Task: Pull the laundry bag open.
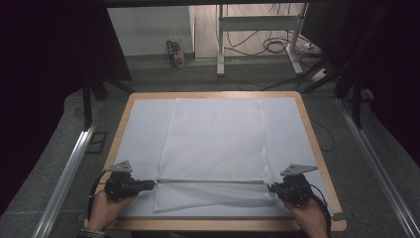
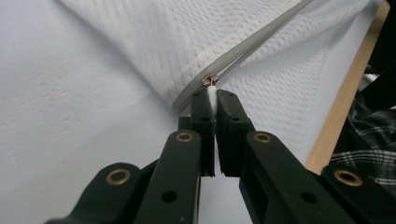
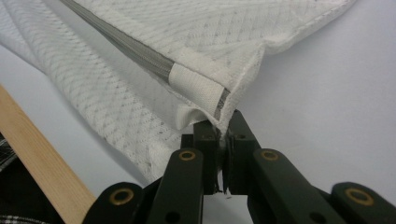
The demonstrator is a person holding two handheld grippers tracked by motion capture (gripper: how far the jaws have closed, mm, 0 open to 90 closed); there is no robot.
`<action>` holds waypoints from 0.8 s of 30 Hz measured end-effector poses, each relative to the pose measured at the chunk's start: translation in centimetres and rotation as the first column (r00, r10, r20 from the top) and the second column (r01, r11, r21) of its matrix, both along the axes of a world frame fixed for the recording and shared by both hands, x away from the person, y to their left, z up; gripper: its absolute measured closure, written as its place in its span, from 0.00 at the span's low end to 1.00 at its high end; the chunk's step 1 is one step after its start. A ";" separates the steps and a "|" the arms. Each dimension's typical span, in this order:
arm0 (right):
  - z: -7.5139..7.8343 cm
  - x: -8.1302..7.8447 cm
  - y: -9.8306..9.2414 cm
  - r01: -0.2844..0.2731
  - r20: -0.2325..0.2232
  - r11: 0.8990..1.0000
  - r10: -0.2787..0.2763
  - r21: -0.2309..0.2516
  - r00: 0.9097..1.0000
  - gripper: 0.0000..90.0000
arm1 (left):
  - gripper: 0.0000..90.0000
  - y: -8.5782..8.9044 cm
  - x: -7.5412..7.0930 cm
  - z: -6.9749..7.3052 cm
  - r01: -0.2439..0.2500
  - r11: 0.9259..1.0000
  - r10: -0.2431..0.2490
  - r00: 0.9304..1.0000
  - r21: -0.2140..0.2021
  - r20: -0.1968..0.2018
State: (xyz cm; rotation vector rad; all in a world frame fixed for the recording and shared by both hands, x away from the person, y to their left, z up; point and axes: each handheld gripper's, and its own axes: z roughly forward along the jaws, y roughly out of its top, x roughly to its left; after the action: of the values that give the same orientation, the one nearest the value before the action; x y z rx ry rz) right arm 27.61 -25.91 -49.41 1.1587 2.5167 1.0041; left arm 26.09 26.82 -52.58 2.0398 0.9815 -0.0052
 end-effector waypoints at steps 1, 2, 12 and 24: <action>0.0 0.0 0.0 0.003 0.001 1.000 -0.003 -0.003 1.000 0.94 | 0.97 0.0 0.0 0.0 -0.006 1.000 0.006 1.000 0.004 0.004; 0.0 0.0 0.0 0.006 0.001 1.000 -0.006 -0.003 1.000 0.94 | 0.97 0.1 0.0 0.1 -0.008 1.000 0.008 1.000 0.004 0.006; 0.1 0.0 0.1 0.010 -0.002 1.000 -0.010 -0.007 1.000 0.95 | 0.97 -0.3 0.0 0.0 -0.038 0.995 0.037 0.999 0.088 0.015; -0.1 -0.2 -0.1 -0.010 -0.026 1.000 0.010 0.011 1.000 0.94 | 0.97 0.0 0.0 0.2 -0.029 0.998 0.029 0.999 0.048 0.015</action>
State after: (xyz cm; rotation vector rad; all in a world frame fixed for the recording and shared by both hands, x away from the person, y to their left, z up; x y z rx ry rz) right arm 27.42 -26.05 -49.48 1.1706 2.5430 1.0123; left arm 26.06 26.82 -52.39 2.0668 1.0114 0.0488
